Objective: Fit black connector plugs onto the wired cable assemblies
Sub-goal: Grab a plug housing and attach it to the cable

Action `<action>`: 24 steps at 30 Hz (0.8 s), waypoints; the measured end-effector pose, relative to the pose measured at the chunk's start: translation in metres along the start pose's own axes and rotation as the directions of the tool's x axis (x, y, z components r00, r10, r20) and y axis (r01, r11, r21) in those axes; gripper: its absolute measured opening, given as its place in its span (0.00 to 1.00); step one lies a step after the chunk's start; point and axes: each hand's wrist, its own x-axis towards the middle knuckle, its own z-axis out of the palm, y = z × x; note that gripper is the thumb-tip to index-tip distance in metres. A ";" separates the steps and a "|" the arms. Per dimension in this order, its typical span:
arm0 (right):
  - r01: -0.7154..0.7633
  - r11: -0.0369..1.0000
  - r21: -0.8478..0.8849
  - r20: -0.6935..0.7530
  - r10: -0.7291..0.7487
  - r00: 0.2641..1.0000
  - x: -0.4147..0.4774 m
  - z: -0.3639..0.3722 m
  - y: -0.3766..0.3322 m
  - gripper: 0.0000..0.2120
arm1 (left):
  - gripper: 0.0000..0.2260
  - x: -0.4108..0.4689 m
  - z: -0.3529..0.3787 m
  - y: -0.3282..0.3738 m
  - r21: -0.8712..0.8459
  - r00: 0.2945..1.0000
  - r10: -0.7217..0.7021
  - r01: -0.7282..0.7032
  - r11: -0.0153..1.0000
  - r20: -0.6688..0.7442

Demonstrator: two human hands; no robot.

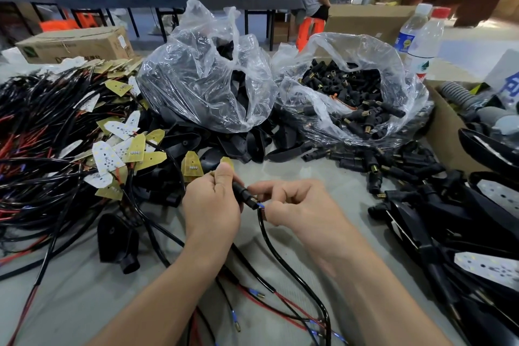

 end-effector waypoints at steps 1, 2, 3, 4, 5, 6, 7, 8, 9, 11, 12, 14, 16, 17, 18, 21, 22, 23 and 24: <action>0.004 0.999 0.045 0.015 -0.005 1.000 0.001 0.001 0.001 0.13 | 0.20 -0.001 0.000 0.000 0.010 1.000 0.014 -0.014 1.000 -0.007; 0.000 0.996 0.095 0.027 -0.003 1.000 0.002 0.003 0.001 0.15 | 0.20 -0.001 0.000 0.000 0.022 0.999 0.030 -0.030 0.999 -0.013; -0.014 0.989 0.146 0.034 0.009 0.999 0.002 0.004 0.001 0.16 | 0.20 -0.002 0.000 -0.001 0.035 0.999 0.042 -0.041 0.999 -0.015; -0.037 0.980 0.195 0.034 0.031 0.999 0.002 0.005 0.001 0.18 | 0.20 -0.002 0.000 0.000 0.047 0.999 0.046 -0.045 0.998 -0.014; -0.063 0.969 0.240 0.026 0.058 0.998 0.003 0.005 0.000 0.19 | 0.20 -0.003 0.000 0.001 0.056 0.999 0.044 -0.043 0.997 -0.011; -0.088 0.957 0.278 0.015 0.087 0.996 0.003 0.006 -0.001 0.20 | 0.20 -0.004 0.000 0.001 0.062 0.999 0.039 -0.038 0.997 -0.009; -0.112 0.943 0.313 0.002 0.117 0.993 0.004 0.006 -0.001 0.20 | 0.20 -0.005 0.000 0.002 0.073 0.999 0.034 -0.033 0.997 -0.011; -0.133 0.930 0.341 -0.018 0.148 0.989 0.004 0.006 -0.002 0.20 | 0.20 -0.006 0.000 0.002 0.091 0.999 0.036 -0.034 0.995 -0.016; -0.148 0.921 0.361 -0.042 0.175 0.984 0.004 0.006 -0.002 0.21 | 0.22 -0.007 0.000 0.002 0.105 0.999 0.044 -0.041 0.994 -0.025; -0.155 0.912 0.379 -0.080 0.199 0.977 0.004 0.006 -0.003 0.22 | 0.24 -0.008 0.000 0.001 0.100 0.997 0.063 -0.060 0.993 -0.036; -0.154 0.912 0.381 -0.089 0.202 0.975 0.004 0.006 -0.003 0.22 | 0.24 -0.008 0.000 0.001 0.091 0.997 0.071 -0.067 0.994 -0.035; -0.156 0.909 0.386 -0.091 0.206 0.974 0.004 0.006 -0.003 0.21 | 0.22 -0.006 -0.001 0.002 0.079 0.996 0.083 -0.081 0.994 -0.032; -0.164 0.911 0.377 -0.087 0.211 0.974 0.004 0.005 -0.002 0.20 | 0.21 -0.004 -0.003 0.004 0.055 0.996 0.074 -0.072 0.996 -0.043; -0.164 0.918 0.361 -0.084 0.208 0.975 0.004 0.005 -0.001 0.20 | 0.21 -0.002 -0.004 0.005 0.035 0.997 0.061 -0.059 0.998 -0.053; -0.159 0.930 0.331 -0.081 0.196 0.977 0.004 0.004 0.000 0.18 | 0.22 -0.001 -0.006 0.005 0.038 0.996 0.053 -0.050 0.998 -0.067; -0.109 0.980 0.165 -0.097 0.127 0.987 0.002 0.005 0.003 0.15 | 0.25 0.000 -0.009 0.006 0.164 0.983 0.120 -0.096 0.982 -0.138; -0.080 0.994 0.080 -0.109 0.088 0.990 0.002 0.006 0.004 0.14 | 0.25 -0.002 -0.009 0.008 0.205 0.973 0.173 -0.139 0.969 -0.153; -0.051 0.999 0.000 -0.123 0.051 0.991 0.001 0.008 0.005 0.13 | 0.24 -0.003 -0.010 0.008 0.234 0.963 0.215 -0.175 0.956 -0.160; -0.027 0.998 -0.060 -0.144 0.018 0.989 0.000 0.010 0.005 0.12 | 0.24 -0.005 -0.009 0.009 0.247 0.958 0.237 -0.193 0.949 -0.160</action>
